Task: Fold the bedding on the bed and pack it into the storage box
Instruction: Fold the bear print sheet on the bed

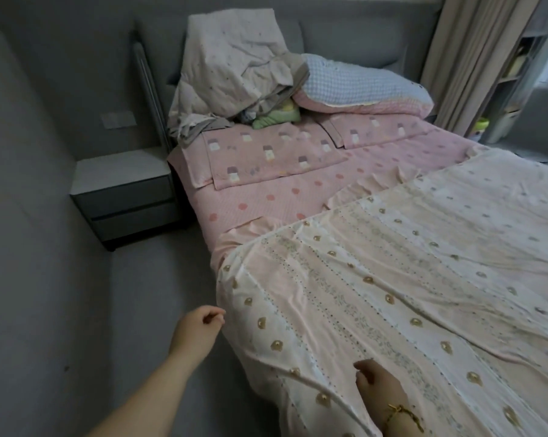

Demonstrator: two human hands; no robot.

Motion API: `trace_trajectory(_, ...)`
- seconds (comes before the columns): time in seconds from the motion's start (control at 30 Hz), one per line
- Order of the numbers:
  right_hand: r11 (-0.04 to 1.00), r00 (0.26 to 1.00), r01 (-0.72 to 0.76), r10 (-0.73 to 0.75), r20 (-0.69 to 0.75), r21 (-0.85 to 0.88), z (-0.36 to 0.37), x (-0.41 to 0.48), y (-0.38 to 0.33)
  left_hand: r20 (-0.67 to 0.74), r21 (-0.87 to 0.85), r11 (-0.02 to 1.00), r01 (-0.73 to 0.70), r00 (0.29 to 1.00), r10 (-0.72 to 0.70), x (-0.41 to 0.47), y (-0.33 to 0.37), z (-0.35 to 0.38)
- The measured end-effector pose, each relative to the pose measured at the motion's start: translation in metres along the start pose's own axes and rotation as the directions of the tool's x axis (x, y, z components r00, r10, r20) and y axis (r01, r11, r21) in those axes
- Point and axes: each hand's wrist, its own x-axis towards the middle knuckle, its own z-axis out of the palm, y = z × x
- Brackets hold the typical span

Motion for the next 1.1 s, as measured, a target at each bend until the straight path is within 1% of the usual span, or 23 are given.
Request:
trace_trajectory(0.1, 1.000, 1.000, 0.002, -0.002, -0.016, -0.004, 0.021, 0.042, -0.017, 0.063, 0.042, 0.998, 0.036, 0.997, -0.039, 0.057, -0.005, 0.021)
trace_trajectory(0.23, 0.997, 0.998, 0.041, -0.038, 0.046, -0.066, 0.048, 0.117, -0.048, 0.080, 0.106, 0.991, 0.077, 0.993, -0.086, 0.134, -0.011, 0.054)
trace_trajectory(0.27, 0.993, 0.996, 0.073, -0.068, 0.051, -0.088, 0.055, 0.145, -0.056, 0.084, 0.117, 0.989, 0.090, 0.991, -0.101, 0.159, -0.012, 0.066)
trace_trajectory(0.33, 0.970, 0.984, 0.174, -0.162, 0.078, -0.172, 0.062, 0.174, -0.073, 0.094, 0.134, 0.986, 0.095, 0.990, -0.108, 0.184, -0.009, 0.077)
trace_trajectory(0.4, 0.926, 0.967, 0.238, -0.197, 0.160, -0.293, 0.081, 0.216, -0.089, 0.098, 0.164, 0.977, 0.137, 0.983, -0.154, 0.224, -0.018, 0.093)
trace_trajectory(0.47, 0.889, 0.956, 0.269, -0.201, 0.213, -0.369, 0.097, 0.244, -0.098, 0.103, 0.195, 0.971, 0.136, 0.982, -0.158, 0.254, -0.026, 0.101)
trace_trajectory(0.57, 0.854, 0.953, 0.268, -0.165, 0.256, -0.446, 0.132, 0.275, -0.093, 0.114, 0.304, 0.947, 0.100, 0.983, -0.140, 0.297, -0.048, 0.116)
trace_trajectory(0.6, 0.849, 0.956, 0.254, -0.150, 0.251, -0.463, 0.141, 0.278, -0.088, 0.134, 0.320, 0.944, 0.082, 0.982, -0.130, 0.307, -0.051, 0.122)
trace_trajectory(0.63, 0.850, 0.967, 0.233, -0.154, 0.201, -0.472, 0.149, 0.284, -0.081, 0.160, 0.327, 0.943, 0.056, 0.981, -0.113, 0.319, -0.051, 0.128)
trace_trajectory(0.67, 0.837, 0.974, 0.226, -0.201, 0.104, -0.499, 0.159, 0.293, -0.074, 0.192, 0.334, 0.942, 0.038, 0.975, -0.108, 0.333, -0.052, 0.137)
trace_trajectory(0.7, 0.784, 0.965, 0.226, -0.263, 0.020, -0.578, 0.160, 0.294, -0.067, 0.205, 0.331, 0.943, 0.037, 0.972, -0.110, 0.341, -0.050, 0.142)
trace_trajectory(0.73, 0.787, 0.973, 0.189, -0.229, 0.006, -0.588, 0.164, 0.298, -0.063, 0.217, 0.319, 0.946, 0.054, 0.968, -0.129, 0.350, -0.049, 0.147)
trace_trajectory(0.77, 0.784, 0.974, 0.184, -0.228, 0.000, -0.593, 0.168, 0.301, -0.061, 0.222, 0.304, 0.949, 0.086, 0.962, -0.158, 0.360, -0.051, 0.151)
trace_trajectory(0.83, 0.750, 0.963, 0.214, -0.270, 0.005, -0.626, 0.177, 0.305, -0.060, 0.204, 0.279, 0.947, 0.161, 0.953, -0.222, 0.379, -0.058, 0.150)
trace_trajectory(0.87, 0.748, 0.954, 0.227, -0.299, -0.011, -0.624, 0.180, 0.307, -0.059, 0.193, 0.263, 0.944, 0.199, 0.948, -0.254, 0.387, -0.062, 0.148)
trace_trajectory(0.93, 0.731, 0.942, 0.205, -0.329, -0.072, -0.651, 0.182, 0.307, -0.059, 0.196, 0.244, 0.937, 0.251, 0.933, -0.301, 0.398, -0.068, 0.143)
trace_trajectory(1.0, 0.724, 0.935, 0.191, -0.339, -0.101, -0.663, 0.182, 0.308, -0.057, 0.197, 0.308, 0.930, 0.202, 0.942, -0.271, 0.401, -0.067, 0.144)
trace_trajectory(1.1, 0.727, 0.923, 0.189, -0.361, -0.134, -0.660, 0.183, 0.307, -0.056, 0.197, 0.488, 0.873, 0.004, 0.974, -0.115, 0.394, -0.061, 0.143)
